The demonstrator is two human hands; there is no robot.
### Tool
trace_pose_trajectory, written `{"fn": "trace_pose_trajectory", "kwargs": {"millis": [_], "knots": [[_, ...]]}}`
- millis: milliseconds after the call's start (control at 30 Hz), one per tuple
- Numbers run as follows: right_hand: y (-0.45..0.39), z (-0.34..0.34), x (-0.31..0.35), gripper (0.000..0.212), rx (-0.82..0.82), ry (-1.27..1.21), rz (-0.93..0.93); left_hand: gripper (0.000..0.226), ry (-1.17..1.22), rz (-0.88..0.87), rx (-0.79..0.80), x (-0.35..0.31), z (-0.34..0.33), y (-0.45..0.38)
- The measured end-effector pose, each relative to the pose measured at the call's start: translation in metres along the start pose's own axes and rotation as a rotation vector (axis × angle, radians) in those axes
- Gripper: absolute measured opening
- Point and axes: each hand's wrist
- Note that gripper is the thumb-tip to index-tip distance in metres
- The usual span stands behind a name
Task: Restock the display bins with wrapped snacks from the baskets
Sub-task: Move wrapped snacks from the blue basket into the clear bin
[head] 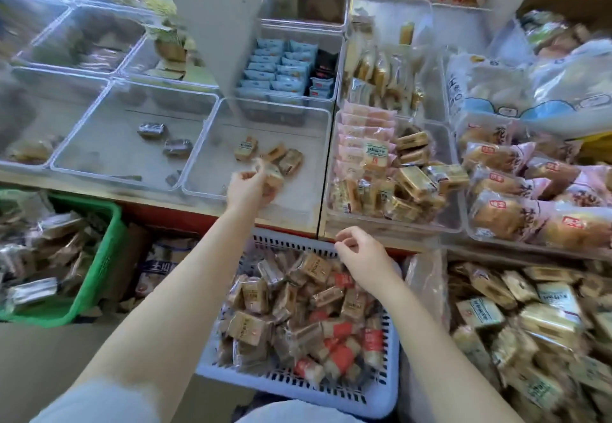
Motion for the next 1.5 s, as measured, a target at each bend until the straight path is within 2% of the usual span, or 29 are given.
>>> {"fn": "trace_pose_trajectory", "kwargs": {"millis": [33,100,233,367,433,533,567,633,700,767,867,933,1067,1167,1267,1333,1400,1433,1500], "knots": [[-0.001,-0.002,0.003,0.015,-0.010,-0.001,-0.023,0.045,-0.050,-0.001,0.029,-0.001,0.001,-0.004],[-0.002,0.002,0.003,0.011,-0.077,-0.019,-0.052,0.033,-0.185,-0.056,0.065,-0.005,-0.003,0.003],[-0.011,0.028,-0.011,0.012,-0.373,0.044,-0.129,0.019,-0.542,-0.249,0.254,0.010,-0.023,0.020],[-0.033,0.069,-0.029,0.025,-0.704,0.178,-0.166,0.046,-0.689,-0.326,0.488,0.034,-0.063,0.036],[-0.052,0.091,-0.039,0.038,-0.667,0.276,-0.211,0.050,-0.750,-0.343,0.472,0.037,-0.078,0.041],[-0.076,0.104,-0.053,0.053,-0.437,0.321,-0.244,0.052,-0.816,-0.303,0.382,0.039,-0.087,0.043],[-0.080,0.104,-0.057,0.054,-0.393,0.304,-0.218,0.053,-0.850,-0.299,0.374,0.040,-0.089,0.044],[-0.085,0.103,-0.064,0.051,-0.405,0.258,-0.180,0.055,-0.900,-0.295,0.376,0.042,-0.090,0.046],[-0.083,0.108,-0.068,0.042,-0.482,0.105,-0.206,0.055,-0.951,-0.294,0.374,0.041,-0.092,0.047],[-0.075,0.115,-0.067,0.031,-0.530,-0.274,-0.303,0.056,-1.001,-0.300,0.369,0.040,-0.092,0.046],[-0.060,0.121,-0.058,0.027,-0.362,-1.067,-0.369,0.058,-1.027,-0.326,0.372,0.041,-0.092,0.046],[-0.053,0.121,-0.052,0.031,-0.243,-1.230,-0.338,0.059,-1.034,-0.326,0.386,0.040,-0.091,0.048],[-0.053,0.110,-0.040,0.035,-0.180,-1.134,-0.287,0.060,-0.976,-0.329,0.443,0.035,-0.084,0.052],[-0.057,0.085,-0.015,0.034,-0.114,-0.907,-0.241,0.056,-0.589,-0.271,0.447,0.021,-0.068,0.052],[-0.061,0.055,0.024,0.037,0.036,-0.620,-0.147,0.062,-0.221,-0.165,0.509,0.006,-0.050,0.051],[-0.063,0.046,0.045,0.048,0.117,-0.494,-0.087,0.049,-0.095,-0.103,0.516,0.000,-0.041,0.046],[-0.069,0.047,0.053,0.049,0.038,-0.312,-0.051,0.036,-0.021,-0.107,0.419,-0.004,-0.032,0.036],[-0.074,0.051,0.051,0.043,-0.083,-0.158,-0.032,0.037,-0.049,-0.144,0.337,-0.005,-0.028,0.028],[-0.086,0.063,0.041,0.028,-0.343,0.132,-0.022,0.046,-0.256,-0.261,0.170,-0.007,-0.020,0.010]]}}
Point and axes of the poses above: each hand's wrist, its own y-axis away from the middle knuckle, its own z-axis out of the back of the hand, x = y × z, and after that the axes turned 12 degrees about y, right-handed
